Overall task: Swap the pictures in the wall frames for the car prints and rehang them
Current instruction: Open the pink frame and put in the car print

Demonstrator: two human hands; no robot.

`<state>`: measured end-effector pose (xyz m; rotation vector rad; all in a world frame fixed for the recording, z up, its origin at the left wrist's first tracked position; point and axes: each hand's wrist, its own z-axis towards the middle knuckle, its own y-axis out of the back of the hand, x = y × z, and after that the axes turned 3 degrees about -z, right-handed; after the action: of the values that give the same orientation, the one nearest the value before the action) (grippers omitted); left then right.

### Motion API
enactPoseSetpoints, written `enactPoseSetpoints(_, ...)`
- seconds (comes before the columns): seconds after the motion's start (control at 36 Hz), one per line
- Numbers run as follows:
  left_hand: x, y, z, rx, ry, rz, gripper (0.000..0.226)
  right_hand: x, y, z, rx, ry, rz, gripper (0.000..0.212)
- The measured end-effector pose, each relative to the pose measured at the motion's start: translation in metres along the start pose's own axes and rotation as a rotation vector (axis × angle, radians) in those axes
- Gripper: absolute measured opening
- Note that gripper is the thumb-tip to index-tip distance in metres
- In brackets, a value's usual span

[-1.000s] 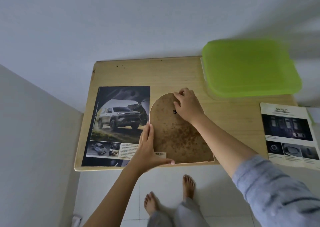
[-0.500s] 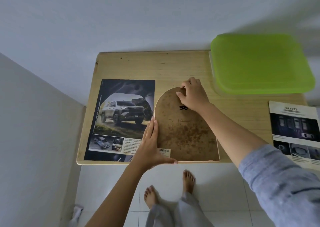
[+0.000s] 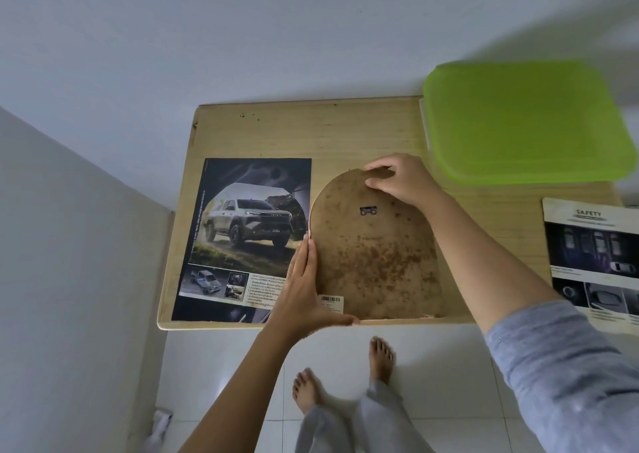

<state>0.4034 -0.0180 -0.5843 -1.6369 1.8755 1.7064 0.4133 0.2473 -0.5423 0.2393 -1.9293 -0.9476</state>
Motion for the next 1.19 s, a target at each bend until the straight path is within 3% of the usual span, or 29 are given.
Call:
enactPoseSetpoints(0.39, -0.004, 0.0, -0.001, -0.039, -0.011, -0.02, 0.149, -0.023, 0.014, -0.046, -0.096, -0.174, 0.645, 0.047)
enactPoseSetpoints(0.56, -0.004, 0.0, 0.0, -0.047, 0.004, -0.023, 0.151, -0.032, -0.005, -0.087, -0.201, -0.281, 0.787, 0.053)
enactPoseSetpoints(0.78, -0.007, 0.001, -0.001, -0.024, 0.022, -0.035, 0.148, -0.039, -0.042, -0.127, -0.34, -0.335, 0.671, 0.05)
enactPoseSetpoints(1.19, -0.005, 0.006, -0.013, 0.054, 0.022, 0.089, 0.142, -0.042, -0.031, -0.15, -0.506, -0.424, 0.658, 0.048)
